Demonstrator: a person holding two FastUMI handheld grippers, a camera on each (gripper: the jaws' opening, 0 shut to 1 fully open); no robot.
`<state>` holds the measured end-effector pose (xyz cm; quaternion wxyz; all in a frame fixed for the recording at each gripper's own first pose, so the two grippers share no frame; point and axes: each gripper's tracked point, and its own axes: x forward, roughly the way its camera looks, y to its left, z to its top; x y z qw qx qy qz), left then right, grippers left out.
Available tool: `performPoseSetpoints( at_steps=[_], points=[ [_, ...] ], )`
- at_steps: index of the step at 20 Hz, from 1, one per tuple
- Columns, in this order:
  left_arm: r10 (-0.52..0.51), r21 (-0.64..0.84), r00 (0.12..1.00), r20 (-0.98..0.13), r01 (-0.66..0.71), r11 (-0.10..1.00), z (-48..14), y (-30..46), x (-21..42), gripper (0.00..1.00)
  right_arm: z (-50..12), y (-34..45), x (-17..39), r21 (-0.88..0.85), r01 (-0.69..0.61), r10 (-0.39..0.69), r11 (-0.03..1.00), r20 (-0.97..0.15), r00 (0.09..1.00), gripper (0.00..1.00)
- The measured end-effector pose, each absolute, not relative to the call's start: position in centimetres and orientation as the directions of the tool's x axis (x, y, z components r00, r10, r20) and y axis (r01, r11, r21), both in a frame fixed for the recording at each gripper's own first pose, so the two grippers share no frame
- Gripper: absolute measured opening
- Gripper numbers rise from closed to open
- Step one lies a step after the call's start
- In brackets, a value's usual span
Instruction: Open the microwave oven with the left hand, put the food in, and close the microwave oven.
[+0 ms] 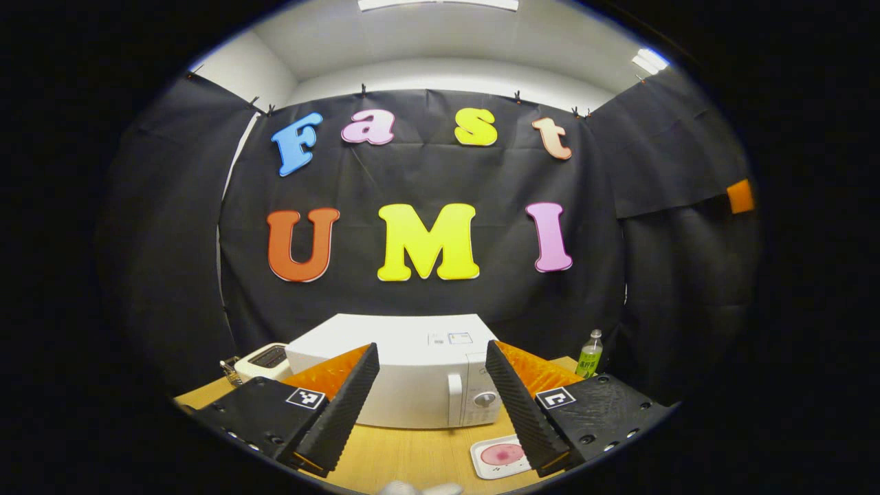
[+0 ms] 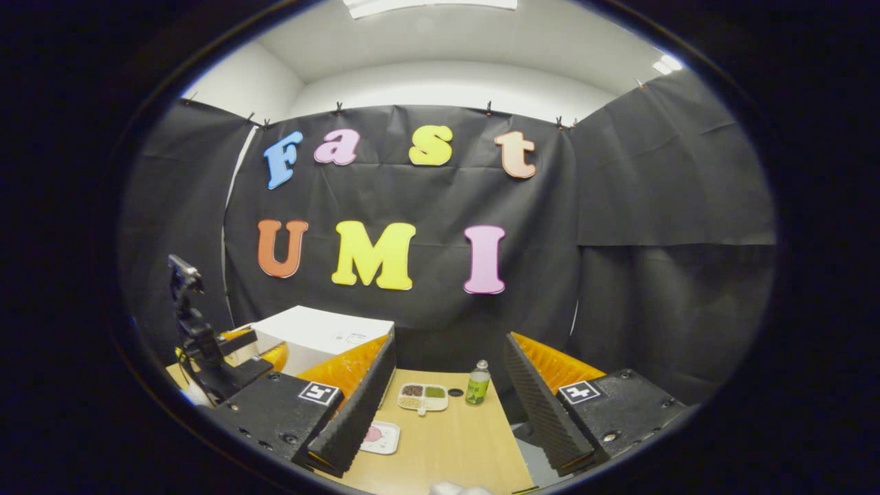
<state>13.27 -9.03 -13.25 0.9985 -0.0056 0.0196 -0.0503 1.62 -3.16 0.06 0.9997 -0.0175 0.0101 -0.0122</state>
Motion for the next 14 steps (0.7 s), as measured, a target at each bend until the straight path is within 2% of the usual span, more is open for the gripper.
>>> performPoseSetpoints(
  at_steps=[1, 2, 6, 7, 9, 10, 12, 13, 14],
  points=[
    [-0.102, -0.004, 0.993, -0.052, 0.102, 0.995, -14.7, -9.5, 14.4, 0.95, 0.1, -3.3, 1.7, -0.049, 0.028, -0.029, 0.998, -0.024, 0.999, 0.92],
    [-0.102, 0.008, 0.992, -0.077, 0.103, 0.995, -16.4, -10.0, 15.6, 0.95, 0.0, -3.5, 1.8, -0.059, 0.033, -0.035, 0.998, -0.027, 0.999, 1.0],
    [-0.103, 0.01, 0.984, -0.148, 0.105, 0.994, -22.3, -11.8, 20.2, 0.95, -1.3, -4.0, 2.3, -0.082, 0.045, -0.051, 0.996, -0.073, 0.996, 1.0],
    [-0.091, 0.007, 0.983, -0.16, 0.093, 0.996, -23.3, -11.9, 21.3, 0.93, -1.6, -4.3, 2.4, -0.083, 0.052, -0.059, 0.995, -0.086, 0.995, 0.92],
    [-0.082, 0.006, 0.982, -0.168, 0.084, 0.996, -25.2, -12.2, 23.3, 0.92, -2.3, -5.0, 2.5, -0.086, 0.072, -0.081, 0.994, -0.105, 0.991, 0.94],
    [-0.077, 0.002, 0.982, -0.174, 0.078, 0.997, -26.1, -12.3, 24.1, 0.91, -2.7, -5.4, 2.6, -0.092, 0.083, -0.093, 0.992, -0.112, 0.989, 1.0],
    [-0.084, -0.012, 0.976, -0.202, 0.083, 0.996, -27.9, -12.6, 25.5, 0.89, -3.4, -6.2, 2.4, -0.103, 0.104, -0.117, 0.989, -0.13, 0.985, 1.0],
    [-0.088, -0.029, 0.971, -0.223, 0.083, 0.996, -28.8, -12.8, 25.6, 0.82, -3.8, -6.4, 2.5, -0.108, 0.107, -0.122, 0.988, -0.141, 0.982, 0.96],
    [-0.097, -0.049, 0.967, -0.235, 0.088, 0.995, -29.4, -12.9, 25.8, 0.8, -3.9, -6.6, 2.4, -0.113, 0.109, -0.125, 0.988, -0.15, 0.981, 0.96]
  ],
)
